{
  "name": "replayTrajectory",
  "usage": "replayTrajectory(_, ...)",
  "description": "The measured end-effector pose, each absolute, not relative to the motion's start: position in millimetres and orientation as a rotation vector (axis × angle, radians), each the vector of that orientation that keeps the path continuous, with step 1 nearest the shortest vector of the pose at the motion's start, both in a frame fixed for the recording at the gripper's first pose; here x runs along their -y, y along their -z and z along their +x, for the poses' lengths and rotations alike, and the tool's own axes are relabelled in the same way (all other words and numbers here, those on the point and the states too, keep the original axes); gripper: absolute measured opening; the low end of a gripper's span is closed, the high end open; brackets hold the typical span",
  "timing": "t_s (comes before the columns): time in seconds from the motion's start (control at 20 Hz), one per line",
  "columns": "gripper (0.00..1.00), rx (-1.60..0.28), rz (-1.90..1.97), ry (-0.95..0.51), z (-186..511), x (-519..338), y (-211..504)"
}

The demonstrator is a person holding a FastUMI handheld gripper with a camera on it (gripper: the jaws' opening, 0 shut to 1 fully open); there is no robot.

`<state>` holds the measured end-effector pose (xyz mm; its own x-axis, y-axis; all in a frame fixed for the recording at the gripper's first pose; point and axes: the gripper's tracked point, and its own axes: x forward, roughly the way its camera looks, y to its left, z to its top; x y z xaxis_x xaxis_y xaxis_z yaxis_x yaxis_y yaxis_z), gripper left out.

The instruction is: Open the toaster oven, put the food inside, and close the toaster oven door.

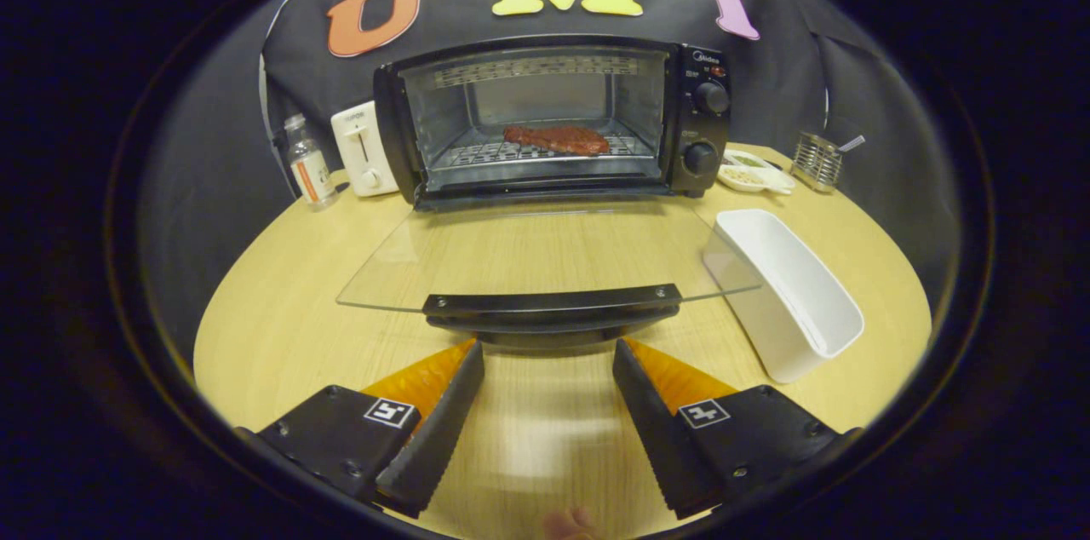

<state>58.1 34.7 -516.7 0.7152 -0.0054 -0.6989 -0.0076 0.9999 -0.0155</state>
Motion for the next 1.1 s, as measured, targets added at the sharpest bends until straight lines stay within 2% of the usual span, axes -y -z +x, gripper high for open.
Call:
replayTrajectory(0.7,0.97,-0.629,-0.049,-0.001,73,-41,450)
replayTrajectory(1.1,0.98,-0.441,-0.059,-0.025,130,-53,374)
